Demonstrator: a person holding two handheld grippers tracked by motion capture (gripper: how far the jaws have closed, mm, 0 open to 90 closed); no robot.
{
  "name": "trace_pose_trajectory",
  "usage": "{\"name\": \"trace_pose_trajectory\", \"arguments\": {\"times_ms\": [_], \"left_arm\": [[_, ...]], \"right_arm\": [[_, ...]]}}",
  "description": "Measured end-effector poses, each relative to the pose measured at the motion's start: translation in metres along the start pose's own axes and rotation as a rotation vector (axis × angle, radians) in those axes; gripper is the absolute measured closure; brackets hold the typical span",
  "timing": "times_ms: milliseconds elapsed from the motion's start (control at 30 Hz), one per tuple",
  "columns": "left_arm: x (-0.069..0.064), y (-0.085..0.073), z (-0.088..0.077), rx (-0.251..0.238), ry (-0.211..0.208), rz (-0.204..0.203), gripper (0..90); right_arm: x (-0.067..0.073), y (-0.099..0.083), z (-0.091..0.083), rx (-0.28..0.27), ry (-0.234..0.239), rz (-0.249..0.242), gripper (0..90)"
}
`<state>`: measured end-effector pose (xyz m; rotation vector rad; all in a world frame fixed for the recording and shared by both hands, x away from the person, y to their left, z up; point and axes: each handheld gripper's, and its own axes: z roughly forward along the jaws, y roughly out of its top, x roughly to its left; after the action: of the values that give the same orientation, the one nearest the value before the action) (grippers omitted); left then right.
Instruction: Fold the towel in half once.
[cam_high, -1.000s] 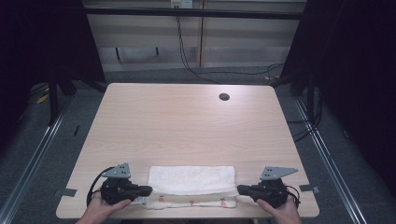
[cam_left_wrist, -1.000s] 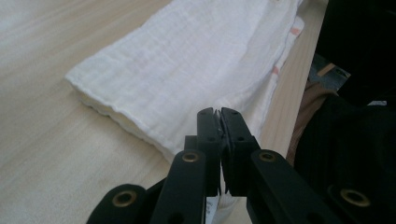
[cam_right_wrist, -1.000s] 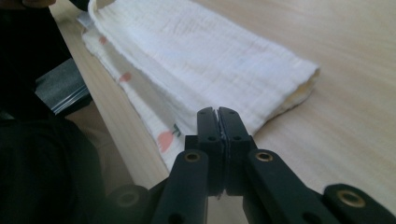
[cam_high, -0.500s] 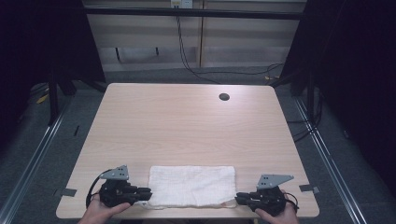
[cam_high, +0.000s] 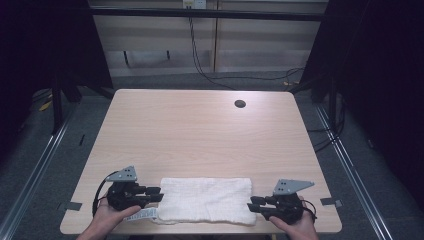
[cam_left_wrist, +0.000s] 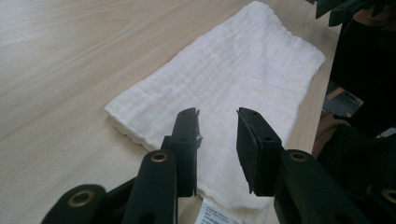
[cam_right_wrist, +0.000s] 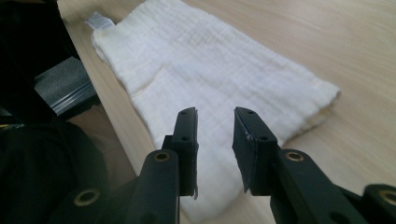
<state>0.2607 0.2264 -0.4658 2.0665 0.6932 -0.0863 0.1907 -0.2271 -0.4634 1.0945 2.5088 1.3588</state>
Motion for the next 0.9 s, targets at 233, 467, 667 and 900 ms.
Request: {"name": "trace_pose_trajectory", "arguments": {"times_ms": [233, 467, 667, 900], "left_arm": [[0.017, 0.015, 0.002, -0.022, 0.042, -0.045, 56.8], [0.029, 0.031, 0.005, -0.024, 0.101, -0.048, 53.1], [0.036, 0.041, 0.011, -0.017, 0.134, -0.032, 50.2], [0.041, 0.034, 0.010, -0.028, 0.129, -0.050, 48.7]], "right_arm": [[0.005, 0.023, 0.023, 0.005, 0.064, -0.011, 63.4], [0.018, 0.032, 0.044, 0.037, 0.074, -0.048, 56.8], [0.032, 0.045, 0.061, 0.041, 0.121, -0.071, 57.1], [0.055, 0.057, 0.095, 0.075, 0.204, -0.119, 57.4]]}}
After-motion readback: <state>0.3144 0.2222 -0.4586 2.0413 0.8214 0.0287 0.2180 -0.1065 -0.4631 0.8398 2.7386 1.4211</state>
